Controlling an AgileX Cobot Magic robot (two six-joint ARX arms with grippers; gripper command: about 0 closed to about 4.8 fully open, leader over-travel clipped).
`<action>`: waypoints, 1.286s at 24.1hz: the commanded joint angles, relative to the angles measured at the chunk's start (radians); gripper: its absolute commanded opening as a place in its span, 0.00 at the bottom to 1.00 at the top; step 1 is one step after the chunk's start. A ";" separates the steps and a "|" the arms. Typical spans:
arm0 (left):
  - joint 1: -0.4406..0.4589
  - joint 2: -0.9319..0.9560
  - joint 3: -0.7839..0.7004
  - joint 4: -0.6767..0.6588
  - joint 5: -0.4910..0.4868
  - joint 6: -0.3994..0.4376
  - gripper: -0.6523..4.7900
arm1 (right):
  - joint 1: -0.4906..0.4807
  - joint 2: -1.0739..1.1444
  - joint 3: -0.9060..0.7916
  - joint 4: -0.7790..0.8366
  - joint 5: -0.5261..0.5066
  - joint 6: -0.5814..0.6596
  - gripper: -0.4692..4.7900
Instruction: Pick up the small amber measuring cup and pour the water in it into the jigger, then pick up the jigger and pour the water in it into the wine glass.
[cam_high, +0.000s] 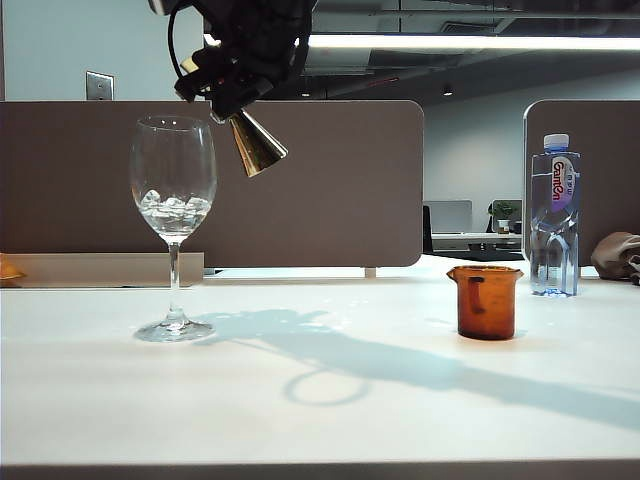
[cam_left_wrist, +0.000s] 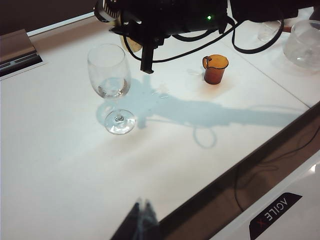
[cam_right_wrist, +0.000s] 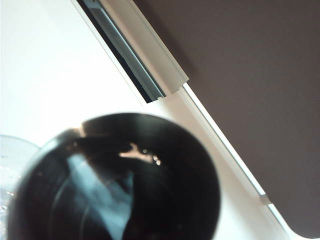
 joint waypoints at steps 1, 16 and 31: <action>0.002 0.000 0.003 -0.003 0.001 -0.003 0.12 | 0.001 -0.006 0.007 0.025 0.002 -0.042 0.09; 0.002 0.000 0.003 -0.003 0.002 -0.003 0.12 | 0.001 -0.005 0.007 0.056 0.033 -0.306 0.09; 0.002 0.000 0.003 -0.003 0.001 -0.003 0.12 | 0.001 -0.005 0.007 0.055 0.039 -0.570 0.09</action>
